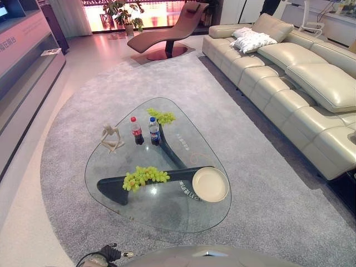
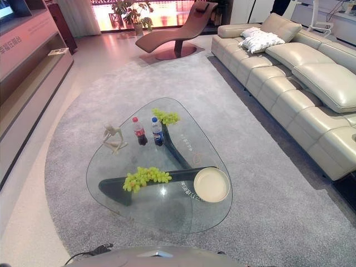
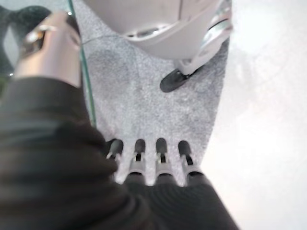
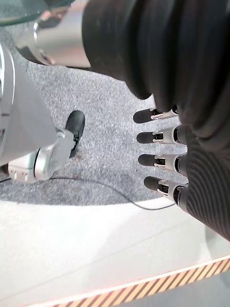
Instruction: Pick up fruits into the plate
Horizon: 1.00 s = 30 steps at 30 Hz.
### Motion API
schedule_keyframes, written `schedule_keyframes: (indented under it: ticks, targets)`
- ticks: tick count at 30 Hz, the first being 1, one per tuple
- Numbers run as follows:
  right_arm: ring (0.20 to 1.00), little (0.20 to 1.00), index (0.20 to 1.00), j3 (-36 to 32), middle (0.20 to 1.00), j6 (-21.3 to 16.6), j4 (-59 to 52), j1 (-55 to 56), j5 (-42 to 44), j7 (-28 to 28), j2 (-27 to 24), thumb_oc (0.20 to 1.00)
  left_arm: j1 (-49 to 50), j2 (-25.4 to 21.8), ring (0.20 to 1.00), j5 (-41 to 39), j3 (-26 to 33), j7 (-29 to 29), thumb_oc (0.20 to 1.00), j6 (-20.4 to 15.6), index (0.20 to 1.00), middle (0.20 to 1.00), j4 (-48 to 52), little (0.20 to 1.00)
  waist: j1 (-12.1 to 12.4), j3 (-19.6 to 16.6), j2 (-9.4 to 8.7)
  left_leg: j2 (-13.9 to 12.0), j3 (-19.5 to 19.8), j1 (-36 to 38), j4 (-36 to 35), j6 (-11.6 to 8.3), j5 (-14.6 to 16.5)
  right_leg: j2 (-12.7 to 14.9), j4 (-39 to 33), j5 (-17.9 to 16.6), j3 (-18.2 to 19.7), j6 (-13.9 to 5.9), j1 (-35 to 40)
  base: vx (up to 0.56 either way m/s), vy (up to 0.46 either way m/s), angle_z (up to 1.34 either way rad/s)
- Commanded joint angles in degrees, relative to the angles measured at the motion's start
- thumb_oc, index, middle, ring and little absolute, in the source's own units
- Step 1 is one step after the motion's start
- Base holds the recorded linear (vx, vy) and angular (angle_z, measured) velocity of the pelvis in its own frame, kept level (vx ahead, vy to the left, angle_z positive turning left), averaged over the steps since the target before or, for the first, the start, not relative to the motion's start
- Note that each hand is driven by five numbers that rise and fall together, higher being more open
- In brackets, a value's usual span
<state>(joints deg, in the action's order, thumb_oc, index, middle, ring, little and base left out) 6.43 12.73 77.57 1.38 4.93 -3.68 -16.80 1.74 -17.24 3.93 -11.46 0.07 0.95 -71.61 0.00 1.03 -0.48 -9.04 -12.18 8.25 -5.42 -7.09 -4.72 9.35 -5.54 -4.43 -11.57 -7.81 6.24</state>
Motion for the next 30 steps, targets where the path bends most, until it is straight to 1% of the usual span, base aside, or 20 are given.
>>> schedule_keyframes:
  ticks: [1,4,10,14,15,17,20,24,27,30]
  targets:
    - [1.000,1.000,1.000,-0.18,1.000,-1.43,2.69,-5.43,-1.31,-1.91,-0.18,1.000,-4.02,-0.01,1.000,-1.74,1.20,2.49,1.000,-2.38,1.000,1.000,-3.12,1.000,0.20,3.55,-0.25,1.29,1.44,0.01,1.09,2.62,5.59,0.58,1.88,3.31,-1.83,-0.68,1.53,0.00,0.000,0.00]
    - [1.000,1.000,1.000,-0.20,1.000,-1.92,2.98,-5.39,-1.44,-1.91,-0.30,1.000,-4.19,-0.20,1.000,-1.59,1.43,3.89,1.000,-4.38,1.000,1.000,-2.87,1.000,0.06,3.83,-0.16,1.33,1.36,-0.07,1.15,2.71,5.62,0.49,1.99,3.41,-1.71,-0.57,1.36,0.00,0.000,0.00]
    - [1.000,1.000,1.000,-0.09,1.000,-1.89,2.81,-5.36,-2.26,-1.53,-1.00,1.000,-5.17,-1.01,1.000,-1.63,1.98,9.59,1.000,-9.00,1.000,1.000,-0.85,1.000,-0.21,4.59,0.09,1.43,1.19,-0.31,1.56,2.76,5.73,0.48,2.47,3.76,-1.21,-0.47,1.00,0.01,0.003,0.00]
    - [1.000,1.000,1.000,0.65,1.000,-2.09,2.30,-6.32,-2.29,-1.32,-2.08,1.000,-7.50,-2.45,1.000,-0.74,1.07,15.03,1.000,-10.50,1.000,1.000,2.63,1.000,-0.44,5.73,0.51,1.49,1.09,-1.44,1.91,2.77,5.63,0.45,3.06,3.94,-0.63,-0.41,-0.34,-0.01,0.008,0.00]
    - [1.000,1.000,1.000,1.10,1.000,-1.99,2.01,-6.90,-1.94,-1.37,-2.46,1.000,-8.52,-2.91,1.000,-0.79,0.62,17.05,1.000,-10.57,1.000,1.000,4.05,1.000,-0.51,6.20,0.69,1.53,1.10,-2.08,2.03,2.80,5.54,0.41,3.20,3.90,-0.40,-0.35,-1.03,-0.09,0.040,-0.02]
    - [1.000,1.000,1.000,1.73,1.000,-2.43,1.87,-7.83,-1.18,-1.43,-3.11,1.000,-10.32,-3.89,1.000,1.64,-0.36,21.25,1.000,-10.94,1.000,1.000,6.06,1.000,-0.68,7.05,1.02,1.62,1.10,-3.06,2.03,2.88,5.29,0.30,3.40,3.74,0.01,-0.28,-2.28,-0.09,0.038,-0.06]
    - [1.000,1.000,1.000,2.59,1.000,-3.59,1.58,-9.25,-0.33,-1.89,-4.09,1.000,-13.59,-6.26,1.000,5.16,-1.66,26.14,1.000,-10.21,1.000,1.000,8.82,1.000,-1.12,8.60,1.35,1.72,0.99,-4.49,1.90,2.89,4.82,0.13,3.66,3.48,0.63,-0.21,-4.02,-0.09,0.030,-0.06]
    - [1.000,1.000,1.000,3.86,1.000,-5.37,0.46,-11.32,0.84,-2.49,-5.29,1.000,-19.19,-10.43,1.000,6.61,-3.10,28.09,1.000,-8.69,1.000,1.000,11.64,1.000,-2.02,11.73,1.57,1.94,0.76,-7.23,2.20,2.88,4.15,-0.18,4.54,3.16,1.65,-0.08,-7.24,-0.15,0.028,-0.06]
    - [1.000,1.000,1.000,4.60,1.000,-6.08,-0.27,-12.26,1.18,-2.95,-5.85,1.000,-21.86,-12.32,1.000,7.56,-3.93,29.63,1.000,-8.05,1.000,1.000,12.64,1.000,-2.46,13.46,1.60,2.11,0.67,-8.81,2.49,2.92,3.88,-0.40,4.98,3.01,2.12,0.08,-8.96,-0.13,0.025,-0.05]
    - [1.000,1.000,1.000,5.63,1.000,-7.12,-1.78,-13.75,2.33,-3.42,-6.67,1.000,-26.67,-15.72,1.000,7.54,-5.01,30.38,1.000,-6.54,1.000,1.000,13.58,1.000,-3.22,16.75,1.35,2.55,0.45,-11.93,3.73,3.03,3.54,-0.78,6.11,2.91,3.06,0.44,-12.06,-0.16,0.022,-0.14]
